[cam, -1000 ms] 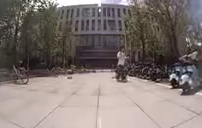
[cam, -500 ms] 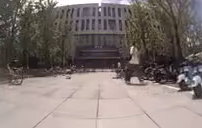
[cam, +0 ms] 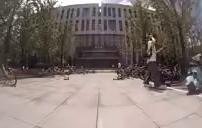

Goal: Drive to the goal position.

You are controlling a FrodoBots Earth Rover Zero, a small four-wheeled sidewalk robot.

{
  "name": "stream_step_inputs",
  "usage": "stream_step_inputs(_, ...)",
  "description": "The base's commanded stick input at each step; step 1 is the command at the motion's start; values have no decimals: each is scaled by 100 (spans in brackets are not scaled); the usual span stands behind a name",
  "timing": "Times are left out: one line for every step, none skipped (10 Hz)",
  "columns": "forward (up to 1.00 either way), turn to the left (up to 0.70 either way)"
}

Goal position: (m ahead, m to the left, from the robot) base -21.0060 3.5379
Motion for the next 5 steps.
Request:
stream_step_inputs(70, 3)
stream_step_inputs(70, 3)
stream_step_inputs(70, 3)
stream_step_inputs(70, 3)
stream_step_inputs(70, 3)
